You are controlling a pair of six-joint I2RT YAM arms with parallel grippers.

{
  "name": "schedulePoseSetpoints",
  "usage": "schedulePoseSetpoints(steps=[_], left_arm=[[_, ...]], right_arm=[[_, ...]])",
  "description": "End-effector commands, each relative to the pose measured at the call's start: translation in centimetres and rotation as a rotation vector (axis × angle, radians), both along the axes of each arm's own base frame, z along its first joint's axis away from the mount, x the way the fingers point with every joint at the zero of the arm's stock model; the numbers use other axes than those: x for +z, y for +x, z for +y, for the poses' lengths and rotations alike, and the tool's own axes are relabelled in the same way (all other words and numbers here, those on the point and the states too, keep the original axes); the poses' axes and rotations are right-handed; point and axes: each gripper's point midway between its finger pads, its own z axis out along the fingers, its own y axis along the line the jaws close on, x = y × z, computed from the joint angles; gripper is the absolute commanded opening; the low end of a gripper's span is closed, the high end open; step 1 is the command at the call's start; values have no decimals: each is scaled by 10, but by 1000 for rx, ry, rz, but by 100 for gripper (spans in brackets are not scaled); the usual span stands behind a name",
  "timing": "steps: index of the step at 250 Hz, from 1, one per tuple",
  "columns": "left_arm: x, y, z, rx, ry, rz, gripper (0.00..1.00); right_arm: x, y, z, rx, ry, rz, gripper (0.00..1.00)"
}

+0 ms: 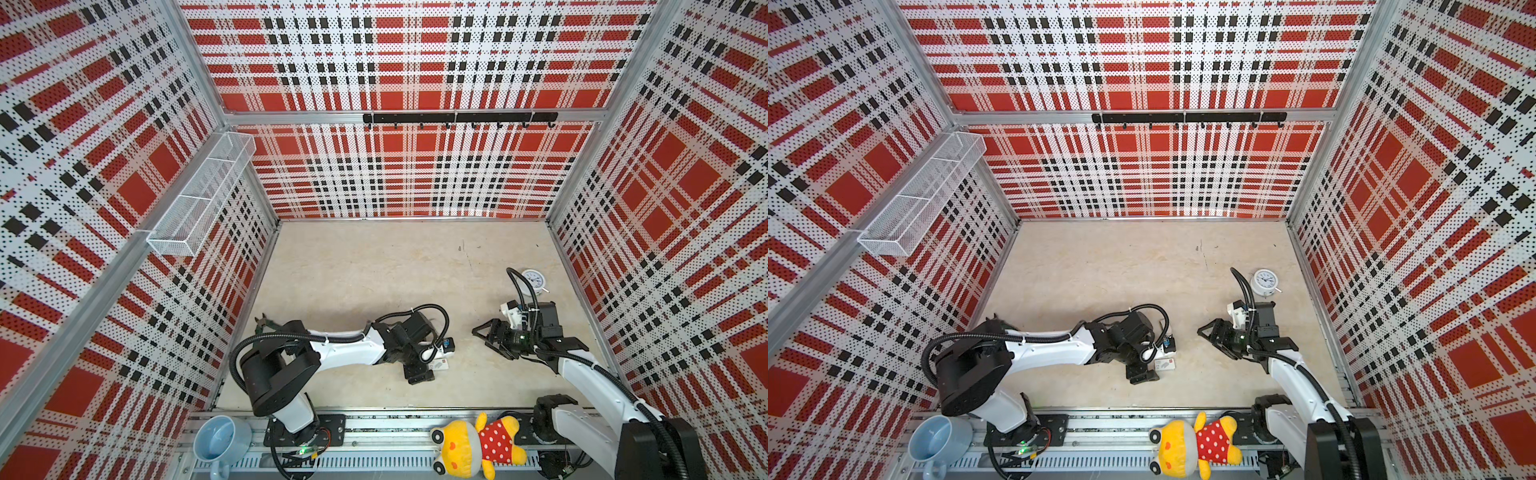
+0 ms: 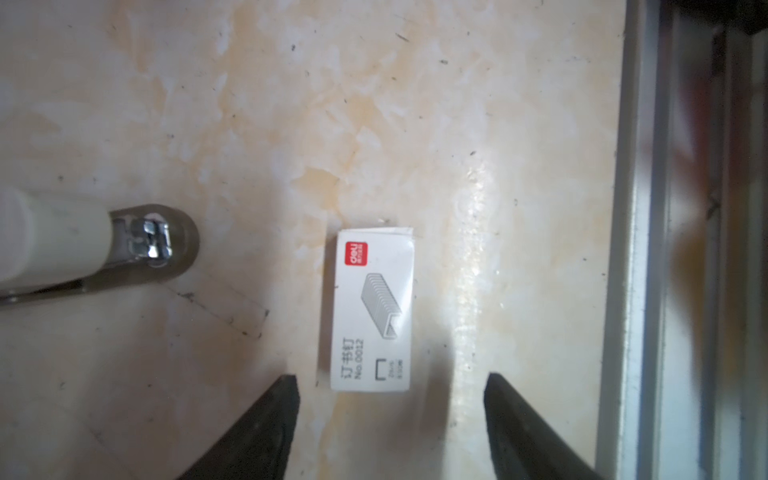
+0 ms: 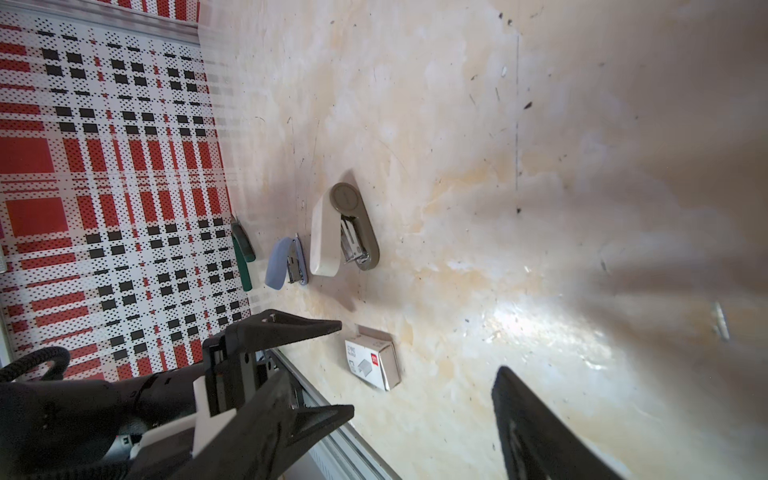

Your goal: Load the staples into the stapler

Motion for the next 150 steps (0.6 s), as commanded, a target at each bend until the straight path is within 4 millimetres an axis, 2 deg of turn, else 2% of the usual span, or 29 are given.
schedulePoseSetpoints(steps=[1,18,35,70,107,124,150], left_arm=[[-3,5,-6,16,-8,-18,68],[-7,3,-5,6,0,-14,67],[-12,1,-3,-1,6,-12,62],[-16,2,-2,2,12,-24,62],[-18,5,-3,3,5,-53,57],[-17,3,-6,-3,0,-59,48],[-18,1,-10,-18,2,-72,47]], right_arm=[[5,2,2,36,-9,-19,77],[2,0,2,46,-18,-6,77],[2,0,3,50,-14,-4,75],[2,0,4,50,2,-8,74],[1,-2,5,60,5,-1,72],[1,-3,5,63,5,5,71],[1,-4,6,65,7,8,71]])
